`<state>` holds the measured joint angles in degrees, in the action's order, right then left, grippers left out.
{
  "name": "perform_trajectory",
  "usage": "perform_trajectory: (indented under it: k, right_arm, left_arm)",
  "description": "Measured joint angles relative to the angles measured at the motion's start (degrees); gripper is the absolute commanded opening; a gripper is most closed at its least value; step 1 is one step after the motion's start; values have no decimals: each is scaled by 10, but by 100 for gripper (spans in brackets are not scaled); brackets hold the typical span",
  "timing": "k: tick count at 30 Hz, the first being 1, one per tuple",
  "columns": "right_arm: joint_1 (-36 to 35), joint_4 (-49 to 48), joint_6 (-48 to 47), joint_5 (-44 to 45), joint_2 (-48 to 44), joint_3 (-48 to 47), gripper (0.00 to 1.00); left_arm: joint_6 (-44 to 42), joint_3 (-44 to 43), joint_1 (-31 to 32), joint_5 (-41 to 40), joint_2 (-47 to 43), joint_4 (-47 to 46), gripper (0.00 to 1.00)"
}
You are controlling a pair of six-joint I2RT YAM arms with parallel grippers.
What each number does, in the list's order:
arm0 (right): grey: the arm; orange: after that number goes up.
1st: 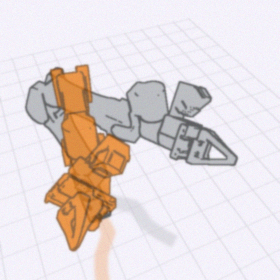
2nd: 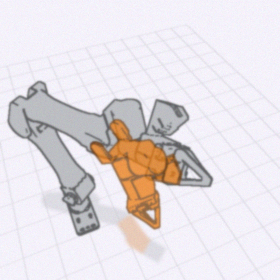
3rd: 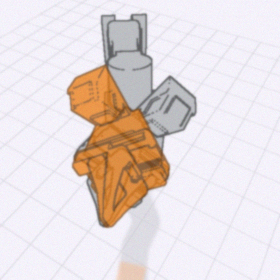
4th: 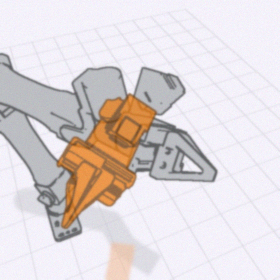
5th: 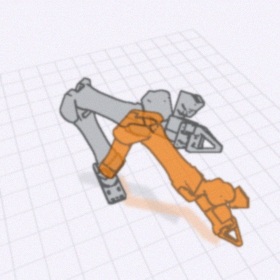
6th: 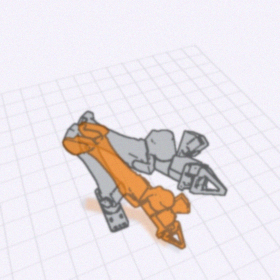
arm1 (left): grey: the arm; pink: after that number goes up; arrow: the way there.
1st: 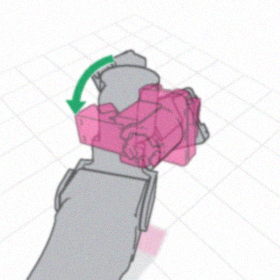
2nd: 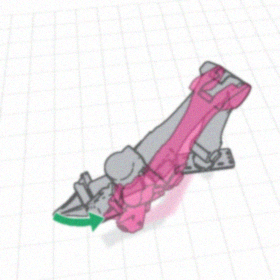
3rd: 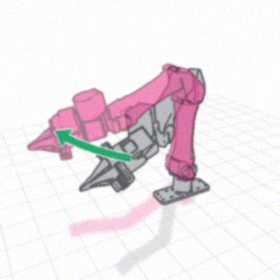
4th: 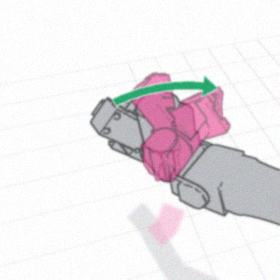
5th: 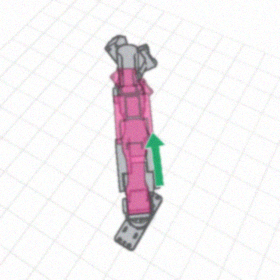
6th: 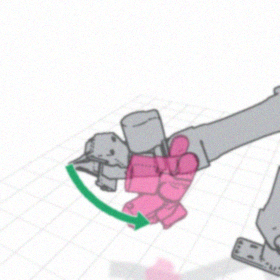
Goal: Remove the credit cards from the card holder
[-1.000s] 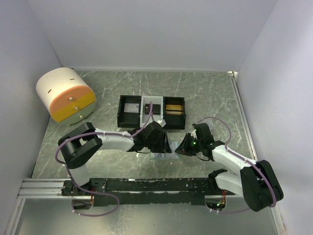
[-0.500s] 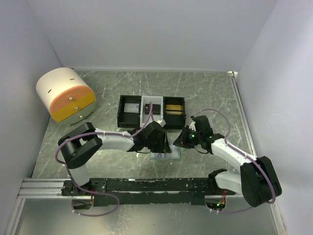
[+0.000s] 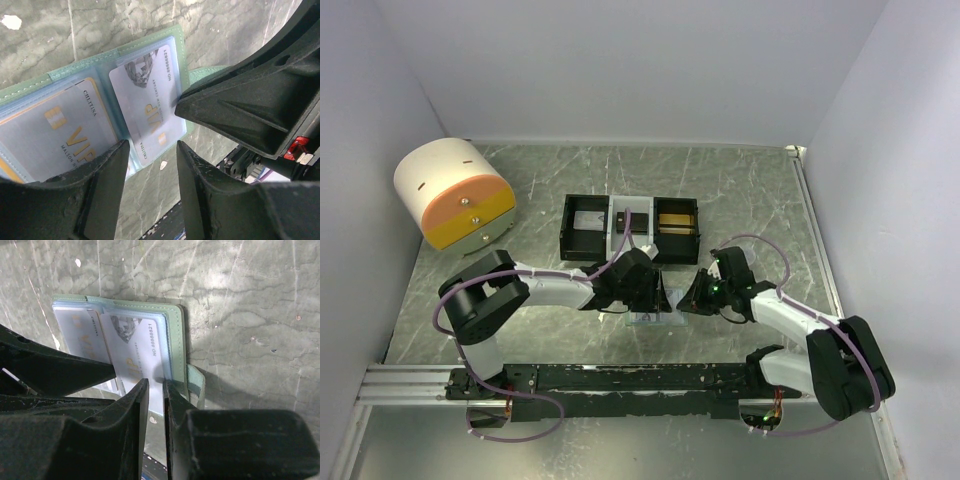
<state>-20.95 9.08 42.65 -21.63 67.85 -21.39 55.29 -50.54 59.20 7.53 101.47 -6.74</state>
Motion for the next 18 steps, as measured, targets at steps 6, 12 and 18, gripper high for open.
perform_trajectory:
  k: [6, 12, 18]
  right_arm:
    - [2, -28, 9, -10, 0, 14, 17]
    - [3, -59, 17, -19, 1, 30, 17]
    - [4, -67, 19, -21, 1, 35, 17]
  left_arm:
    - [14, 2, 0, 0, 2, -6, 53]
    - [44, 30, -3, 5, 8, -60, 45]
    - [63, 53, -7, 7, 9, -97, 37]
